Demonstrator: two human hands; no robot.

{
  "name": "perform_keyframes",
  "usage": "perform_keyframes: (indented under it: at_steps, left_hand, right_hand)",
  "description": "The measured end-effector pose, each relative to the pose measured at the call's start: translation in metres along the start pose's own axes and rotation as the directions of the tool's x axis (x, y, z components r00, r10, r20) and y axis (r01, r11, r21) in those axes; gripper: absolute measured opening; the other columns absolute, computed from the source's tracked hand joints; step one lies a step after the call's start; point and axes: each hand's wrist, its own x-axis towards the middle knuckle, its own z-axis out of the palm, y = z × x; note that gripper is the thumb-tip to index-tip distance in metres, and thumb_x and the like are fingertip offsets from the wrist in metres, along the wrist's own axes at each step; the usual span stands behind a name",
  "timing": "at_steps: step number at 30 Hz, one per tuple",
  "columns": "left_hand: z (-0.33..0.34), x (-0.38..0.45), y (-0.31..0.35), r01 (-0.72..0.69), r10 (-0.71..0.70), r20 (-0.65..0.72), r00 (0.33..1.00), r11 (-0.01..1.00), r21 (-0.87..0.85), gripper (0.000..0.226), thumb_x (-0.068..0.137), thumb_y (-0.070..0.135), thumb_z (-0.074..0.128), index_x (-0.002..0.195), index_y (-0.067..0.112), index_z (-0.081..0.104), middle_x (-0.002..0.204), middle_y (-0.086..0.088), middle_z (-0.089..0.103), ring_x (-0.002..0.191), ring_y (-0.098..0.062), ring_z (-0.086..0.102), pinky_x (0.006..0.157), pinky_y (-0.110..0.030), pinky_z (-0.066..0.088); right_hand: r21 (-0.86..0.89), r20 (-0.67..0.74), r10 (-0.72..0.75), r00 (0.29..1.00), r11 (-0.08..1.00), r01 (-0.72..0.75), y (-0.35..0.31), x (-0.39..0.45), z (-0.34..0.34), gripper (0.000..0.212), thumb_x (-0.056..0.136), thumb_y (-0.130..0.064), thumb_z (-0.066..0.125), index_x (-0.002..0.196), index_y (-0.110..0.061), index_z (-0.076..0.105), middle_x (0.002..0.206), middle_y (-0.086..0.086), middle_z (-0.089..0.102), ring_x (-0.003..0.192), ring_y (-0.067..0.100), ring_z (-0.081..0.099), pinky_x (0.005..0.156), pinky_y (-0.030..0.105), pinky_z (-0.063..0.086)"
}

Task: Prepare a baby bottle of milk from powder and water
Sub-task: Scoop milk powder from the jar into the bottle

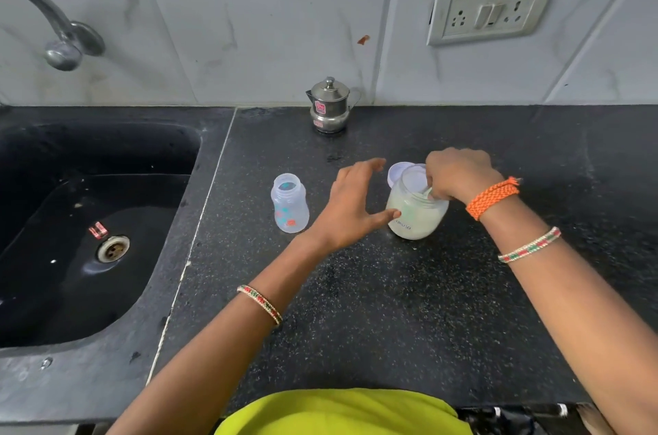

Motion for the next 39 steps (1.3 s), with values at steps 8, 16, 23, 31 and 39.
perform_keyframes:
  at_steps: [8, 16, 23, 31, 39]
  left_hand:
    - [-0.005, 0.016, -0.014, 0.001, 0.003, -0.019, 1.000, 0.986, 0.169, 0.046, 0.084, 0.006, 0.058, 0.129, 0.015, 0.050, 0.129, -0.001, 0.055, 0.123, -0.023, 0.036, 0.101, -0.029, 0.027]
    - [-0.004, 0.010, -0.015, 0.004, -0.004, 0.003, 1.000, 0.978, 0.210, 0.042, 0.085, 0.009, 0.057, 0.126, 0.020, 0.053, 0.127, 0.001, 0.056, 0.122, -0.025, 0.035, 0.100, -0.040, 0.030]
    - [-0.005, 0.005, -0.012, 0.016, -0.018, 0.005, 1.000, 0.984, 0.177, 0.038, 0.087, 0.009, 0.058, 0.122, 0.022, 0.056, 0.126, 0.003, 0.056, 0.121, -0.022, 0.035, 0.098, -0.039, 0.029]
    - [-0.006, 0.000, -0.010, 0.028, -0.029, 0.003, 1.000, 0.987, 0.159, 0.037, 0.086, 0.007, 0.057, 0.119, 0.023, 0.058, 0.125, 0.004, 0.056, 0.121, -0.022, 0.035, 0.099, -0.040, 0.030]
    - [-0.006, -0.005, -0.013, 0.046, -0.044, -0.016, 0.999, 0.989, 0.140, 0.035, 0.087, 0.007, 0.056, 0.116, 0.026, 0.059, 0.123, 0.005, 0.057, 0.119, -0.020, 0.036, 0.099, -0.040, 0.032]
  right_hand:
    - [0.272, -0.311, 0.039, 0.950, 0.961, 0.049, 0.007, -0.006, 0.001, 0.019, 0.082, -0.014, 0.064, 0.101, -0.011, 0.066, 0.105, 0.011, 0.064, 0.099, 0.032, 0.057, 0.072, 0.038, 0.042]
    - [0.363, -0.304, 0.126, 0.944, 0.932, -0.008, 0.003, -0.005, 0.024, 0.013, 0.082, -0.020, 0.065, 0.091, -0.011, 0.069, 0.105, 0.006, 0.065, 0.112, 0.031, 0.048, 0.096, 0.044, 0.033]
    - [0.463, -0.205, 0.117, 0.972, 0.887, -0.009, 0.003, -0.007, 0.030, 0.013, 0.080, -0.029, 0.068, 0.083, -0.017, 0.073, 0.102, 0.004, 0.066, 0.112, 0.030, 0.050, 0.101, 0.045, 0.025]
    - [0.628, -0.040, 0.073, 0.997, 0.778, -0.032, 0.011, -0.005, 0.026, 0.030, 0.082, -0.034, 0.067, 0.080, -0.004, 0.073, 0.101, 0.007, 0.069, 0.093, 0.024, 0.049, 0.091, 0.043, 0.025]
    - [0.764, -0.030, 0.128, 0.991, 0.642, -0.060, 0.030, -0.011, 0.018, 0.030, 0.086, -0.026, 0.063, 0.095, 0.001, 0.071, 0.094, 0.010, 0.065, 0.103, 0.032, 0.057, 0.103, 0.055, 0.035]
